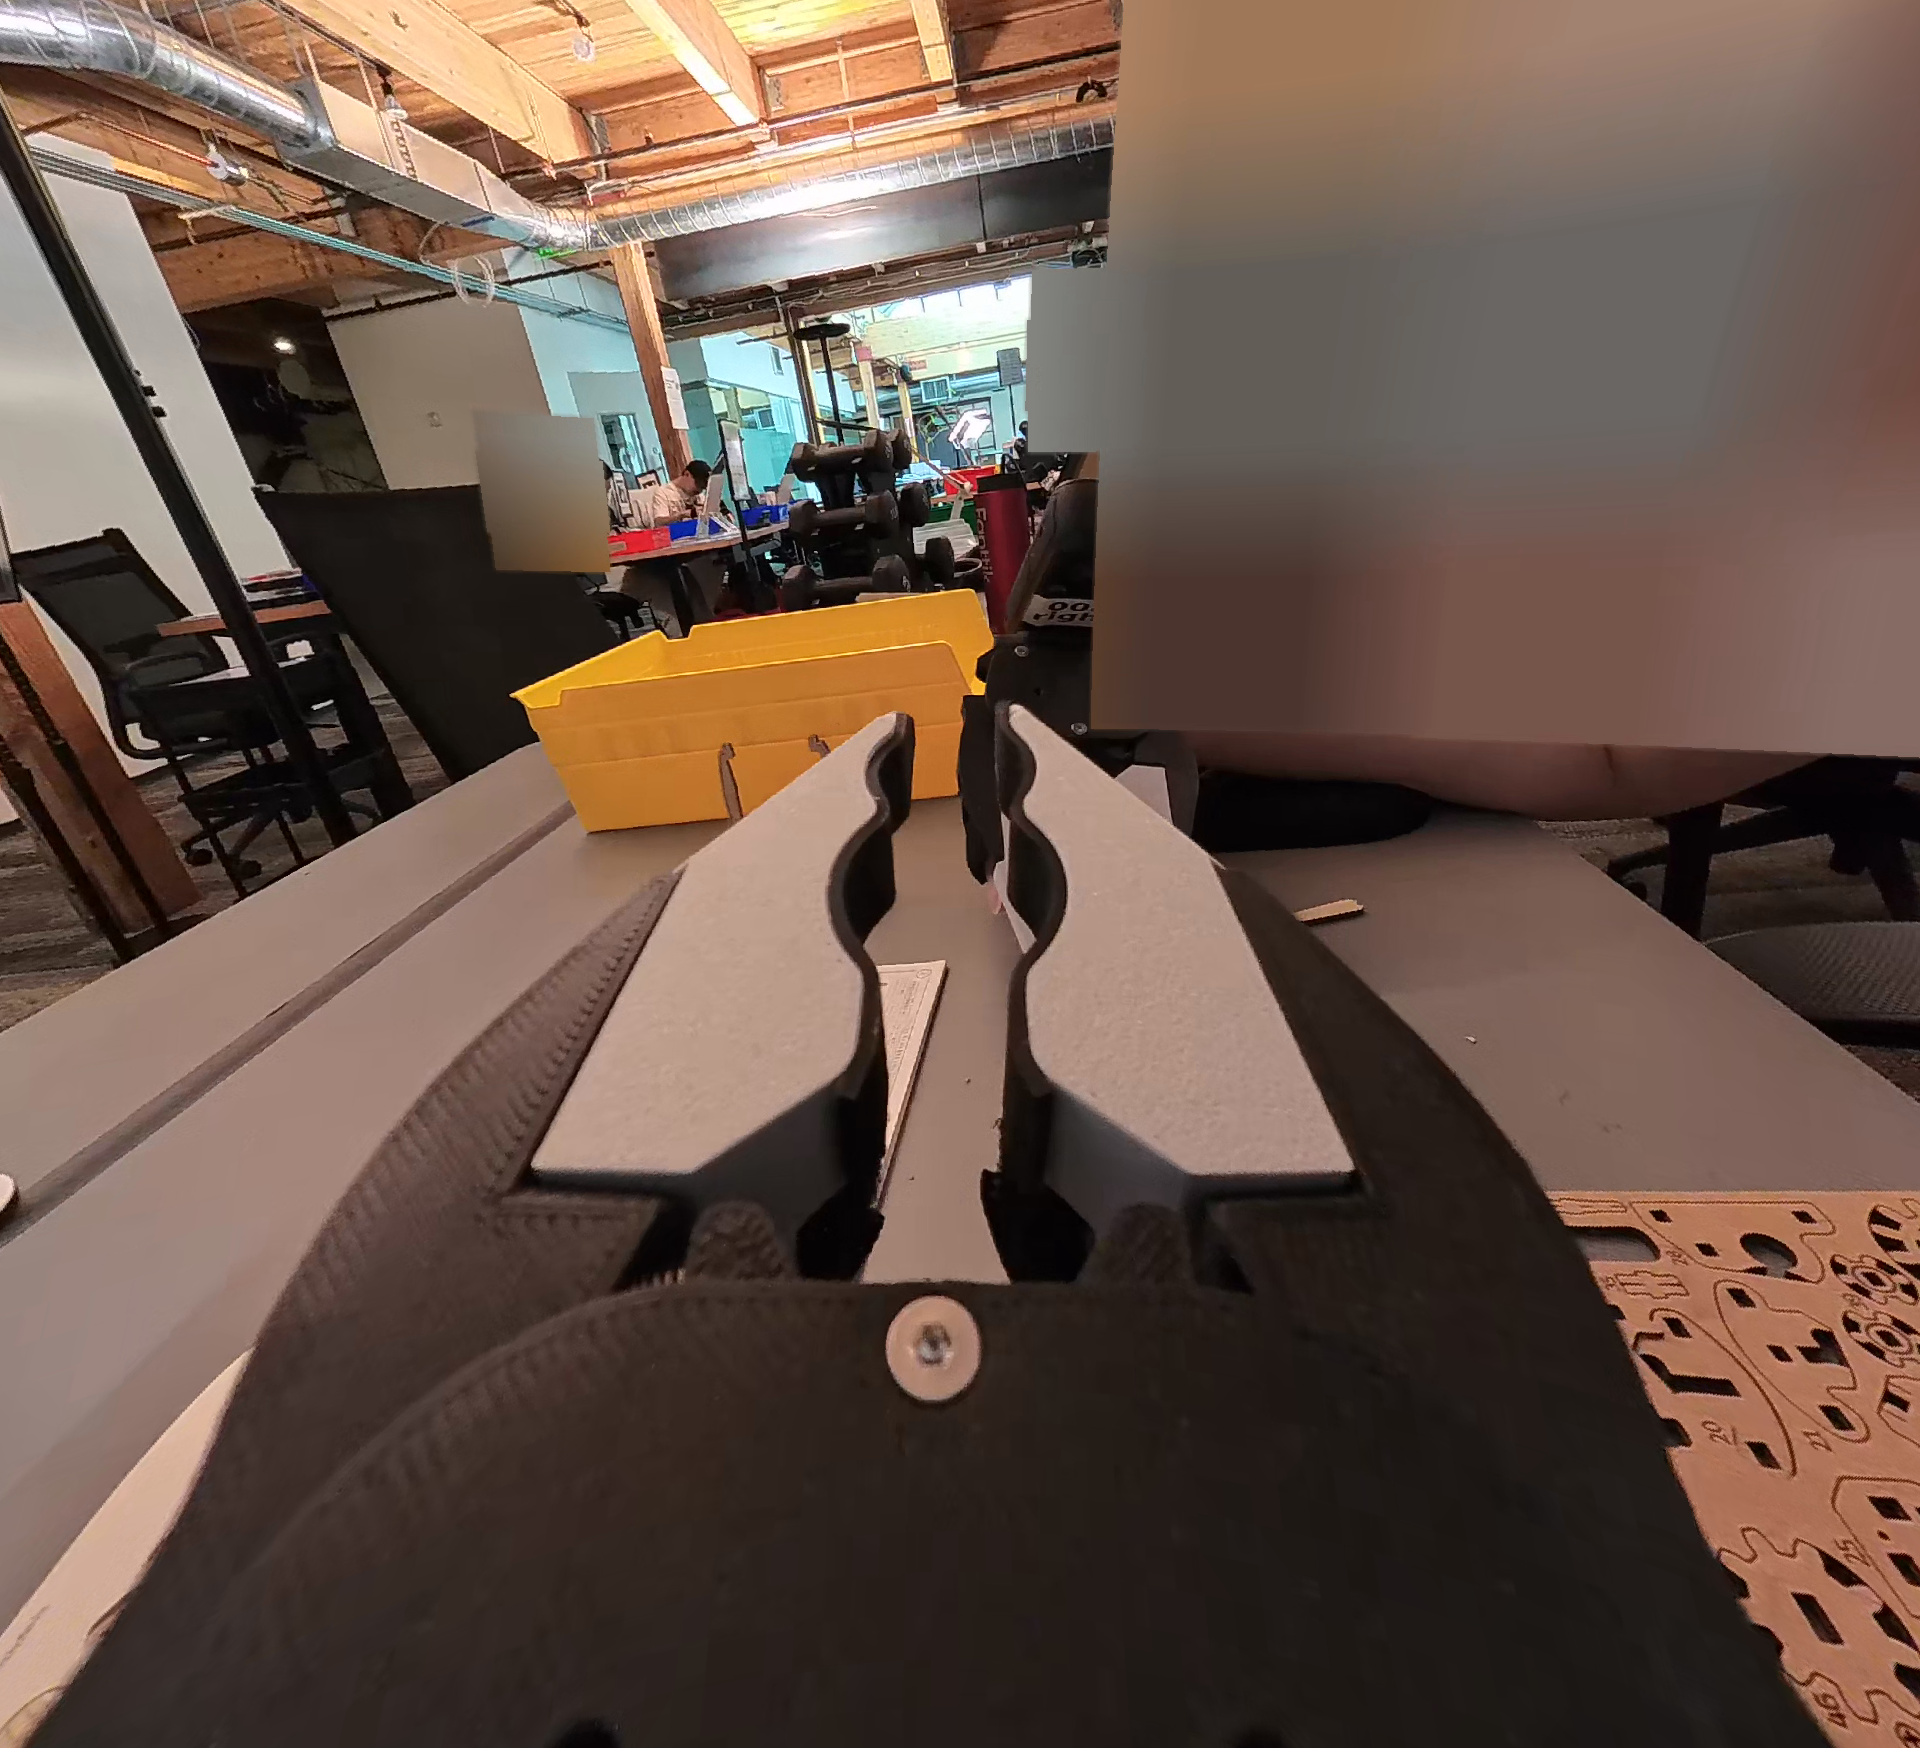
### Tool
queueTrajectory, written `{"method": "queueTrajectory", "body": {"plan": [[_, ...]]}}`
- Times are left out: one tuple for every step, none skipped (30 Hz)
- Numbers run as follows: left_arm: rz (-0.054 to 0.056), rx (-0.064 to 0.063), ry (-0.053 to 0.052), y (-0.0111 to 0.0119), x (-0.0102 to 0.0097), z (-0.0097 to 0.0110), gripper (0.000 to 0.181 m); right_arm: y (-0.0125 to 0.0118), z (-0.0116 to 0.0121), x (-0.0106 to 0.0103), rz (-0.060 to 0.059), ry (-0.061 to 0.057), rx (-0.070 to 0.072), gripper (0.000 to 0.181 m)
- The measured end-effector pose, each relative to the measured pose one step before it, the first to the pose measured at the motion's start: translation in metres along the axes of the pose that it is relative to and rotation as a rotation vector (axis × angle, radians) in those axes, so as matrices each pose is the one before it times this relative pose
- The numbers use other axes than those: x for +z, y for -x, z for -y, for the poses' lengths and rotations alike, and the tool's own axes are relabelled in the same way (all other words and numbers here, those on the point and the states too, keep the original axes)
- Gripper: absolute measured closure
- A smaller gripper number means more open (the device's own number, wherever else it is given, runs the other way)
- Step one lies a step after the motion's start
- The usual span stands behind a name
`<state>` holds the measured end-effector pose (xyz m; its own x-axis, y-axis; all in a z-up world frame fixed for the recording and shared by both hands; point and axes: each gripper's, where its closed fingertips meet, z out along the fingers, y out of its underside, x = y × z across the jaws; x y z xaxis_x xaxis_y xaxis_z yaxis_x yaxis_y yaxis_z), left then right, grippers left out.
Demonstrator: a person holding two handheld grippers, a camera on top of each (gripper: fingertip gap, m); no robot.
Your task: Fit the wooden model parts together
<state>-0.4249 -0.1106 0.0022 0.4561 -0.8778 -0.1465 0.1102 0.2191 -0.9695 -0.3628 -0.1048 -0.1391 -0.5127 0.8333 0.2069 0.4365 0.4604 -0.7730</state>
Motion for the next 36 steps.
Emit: {"method": "queueTrajectory", "body": {"plan": [[0.0024, -0.0014, -0.0013, -0.00036, 0.00025, 0.00034, 0.168, 0.00004, 0.00014, 0.00006, -0.0019, 0.0007, -0.0035, 0.169], [0.0004, -0.0017, -0.0024, 0.00000, 0.00032, 0.00039, 0.168, 0.00002, 0.00001, 0.00009, -0.0021, 0.0011, -0.0038, 0.169], [-0.0005, -0.0007, -0.0019, -0.00036, 0.00056, 0.00012, 0.169, -0.00009, 0.00001, 0.00007, -0.0017, 0.0000, -0.0024, 0.169], [0.0004, 0.0008, -0.0017, -0.00017, 0.00048, 0.00071, 0.169, -0.00009, 0.00002, -0.00004, -0.0007, -0.0005, -0.0006, 0.169], [-0.0010, 0.0006, -0.0016, -0.00090, 0.00008, 0.00056, 0.169, -0.00009, 0.00000, 0.00006, -0.0003, 0.0006, -0.0010, 0.169], [-0.0008, -0.0016, -0.0006, -0.00048, 0.00067, 0.00072, 0.169, -0.00084, -0.00012, 0.00011, -0.0053, 0.0025, -0.0015, 0.169], [-0.0012, -0.0017, -0.0001, -0.00064, 0.00028, 0.00001, 0.169, -0.00148, -0.00087, 0.00019, -0.0116, 0.0077, -0.0047, 0.168], [-0.0007, -0.0005, 0.0004, -0.00056, 0.00075, -0.00026, 0.169, -0.00107, -0.00148, 0.00043, -0.0096, 0.0107, -0.0074, 0.168], [-0.0014, -0.0001, 0.0002, -0.00034, 0.00018, 0.00026, 0.169, -0.00040, -0.00117, 0.00042, -0.0051, 0.0078, -0.0038, 0.168], [-0.0012, -0.0012, 0.0004, -0.00060, -0.00020, 0.00003, 0.169, 0.00010, -0.00002, 0.00030, 0.0005, 0.0012, 0.0017, 0.167], [-0.0010, -0.0022, 0.0008, 0.00006, 0.00048, 0.00004, 0.169, 0.00090, 0.00051, 0.00011, 0.0070, -0.0018, 0.0044, 0.167], [0.0006, -0.0026, -0.0003, 0.00049, 0.00021, 0.00003, 0.169, 0.00051, 0.00195, -0.00040, 0.0053, -0.0108, 0.0070, 0.166], [0.0014, -0.0026, -0.0005, 0.00088, 0.00015, 0.00013, 0.169, -0.00031, 0.00298, -0.00110, 0.0004, -0.0146, 0.0079, 0.162], [0.0017, -0.0017, 0.0012, 0.00040, -0.00023, 0.00023, 0.169, -0.00134, 0.00320, -0.00181, -0.0048, -0.0144, 0.0105, 0.157], [0.0045, -0.0013, 0.0030, 0.00122, -0.00064, -0.00032, 0.169, -0.00171, 0.00363, -0.00232, -0.0059, -0.0189, 0.0149, 0.154], [0.0112, -0.0019, 0.0083, 0.00330, -0.00026, -0.00168, 0.169, -0.00118, 0.00450, -0.00244, -0.0002, -0.0257, 0.0188, 0.150], [0.0211, -0.0050, 0.0193, 0.00594, -0.00091, -0.00384, 0.169, -0.00208, 0.00478, -0.00224, -0.0037, -0.0268, 0.0264, 0.146], [0.0324, -0.0045, 0.0343, 0.01162, -0.00150, -0.00768, 0.170, -0.00331, 0.00457, -0.00187, -0.0091, -0.0230, 0.0348, 0.142], [0.0413, -0.0028, 0.0488, 0.00845, 0.00146, -0.00805, 0.170, -0.00556, 0.00358, -0.00131, -0.0208, -0.0170, 0.0394, 0.137], [0.0441, 0.0068, 0.0603, 0.00790, 0.00169, -0.00968, 0.170, -0.00977, 0.00168, -0.00084, -0.0475, -0.0062, 0.0379, 0.132], [0.0475, 0.0219, 0.0739, 0.00812, 0.00140, -0.01160, 0.170, -0.01340, -0.00046, -0.00040, -0.0703, 0.0052, 0.0369, 0.125], [0.0367, 0.0390, 0.0797, 0.00619, 0.00186, -0.01259, 0.168, -0.01235, -0.00087, 0.00070, -0.0653, 0.0083, 0.0397, 0.114], [0.0201, 0.0550, 0.0665, 0.00215, 0.00246, -0.01021, 0.167, -0.00566, -0.00082, 0.00191, -0.0263, 0.0084, 0.0383, 0.103], [0.0271, 0.0665, 0.0663, 0.00220, 0.00255, -0.01018, 0.167, -0.00096, -0.00029, 0.00280, -0.0033, 0.0062, 0.0302, 0.096], [0.0202, 0.0708, 0.0640, -0.00035, 0.00327, -0.00946, 0.166, -0.00077, 0.00061, 0.00342, -0.0073, 0.0017, 0.0155, 0.092], [0.0085, 0.0584, 0.0477, -0.00248, 0.00330, -0.00730, 0.166, -0.00085, 0.00160, 0.00365, -0.0124, -0.0042, -0.0004, 0.089], [0.0029, 0.0324, 0.0363, -0.00300, 0.00324, -0.00541, 0.165, 0.00006, 0.00228, 0.00369, -0.0083, -0.0078, -0.0091, 0.085], [-0.0116, 0.0140, 0.0298, -0.00465, 0.00296, -0.00382, 0.165, -0.00014, 0.00215, 0.00391, -0.0073, -0.0066, -0.0124, 0.083], [-0.0207, 0.0014, 0.0232, -0.00475, 0.00267, -0.00268, 0.165, -0.00204, 0.00178, 0.00388, -0.0137, -0.0055, -0.0100, 0.081], [-0.0203, -0.0069, 0.0172, -0.00407, 0.00215, -0.00207, 0.165, -0.00248, 0.00150, 0.00425, -0.0111, -0.0052, -0.0004, 0.079], [-0.0244, -0.0117, 0.0176, -0.00351, 0.00195, -0.00275, 0.165, -0.00205, 0.00048, 0.00413, -0.0019, 0.0004, 0.0123, 0.079], [-0.0216, -0.0156, 0.0188, -0.00273, 0.00182, -0.00329, 0.165, -0.00015, -0.00094, 0.00390, 0.0147, 0.0080, 0.0226, 0.078], [-0.0278, -0.0167, 0.0157, -0.00278, 0.00155, -0.00342, 0.164, 0.00021, -0.00111, 0.00315, 0.0179, 0.0073, 0.0266, 0.079], [-0.0328, -0.0164, 0.0216, -0.00296, 0.00159, -0.00500, 0.164, -0.00182, -0.00131, 0.00269, 0.0042, 0.0082, 0.0256, 0.079], [-0.0172, -0.0139, 0.0240, -0.00145, 0.00208, -0.00442, 0.164, -0.00240, -0.00228, 0.00229, -0.0002, 0.0138, 0.0174, 0.078], [-0.0085, -0.0074, 0.0191, -0.00258, 0.00237, -0.00129, 0.163, -0.00129, -0.00231, 0.00229, 0.0042, 0.0140, 0.0116, 0.078]]}}
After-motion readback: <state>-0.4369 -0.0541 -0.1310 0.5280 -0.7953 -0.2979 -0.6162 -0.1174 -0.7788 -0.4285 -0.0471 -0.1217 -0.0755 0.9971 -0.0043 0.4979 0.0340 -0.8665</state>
